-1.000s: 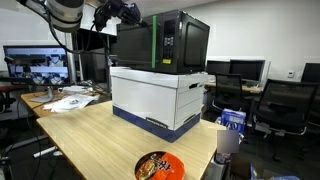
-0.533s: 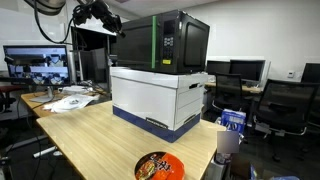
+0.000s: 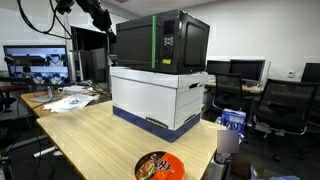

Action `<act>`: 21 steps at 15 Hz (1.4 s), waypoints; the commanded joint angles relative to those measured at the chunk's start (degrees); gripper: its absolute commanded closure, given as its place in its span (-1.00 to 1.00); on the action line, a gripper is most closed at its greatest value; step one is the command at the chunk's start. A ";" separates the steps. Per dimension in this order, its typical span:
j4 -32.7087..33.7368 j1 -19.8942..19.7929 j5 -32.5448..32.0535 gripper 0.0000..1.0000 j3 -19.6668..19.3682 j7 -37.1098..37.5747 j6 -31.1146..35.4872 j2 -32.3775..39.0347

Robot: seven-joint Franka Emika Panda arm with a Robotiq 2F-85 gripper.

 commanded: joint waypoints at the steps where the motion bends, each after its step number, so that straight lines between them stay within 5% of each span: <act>1: 0.47 3.48 3.19 0.39 -2.24 0.79 -10.89 -0.84; 4: 0.15 7.19 7.69 0.17 -4.22 -0.57 -18.49 -2.04; 12: 4.70 14.15 17.66 -0.92 -10.81 -9.62 -32.61 -4.43; 15: 7.63 13.58 17.27 -1.00 -11.93 -11.82 -39.54 -4.61; 21: 8.83 12.30 13.78 -1.00 -12.33 -14.57 -43.06 -6.38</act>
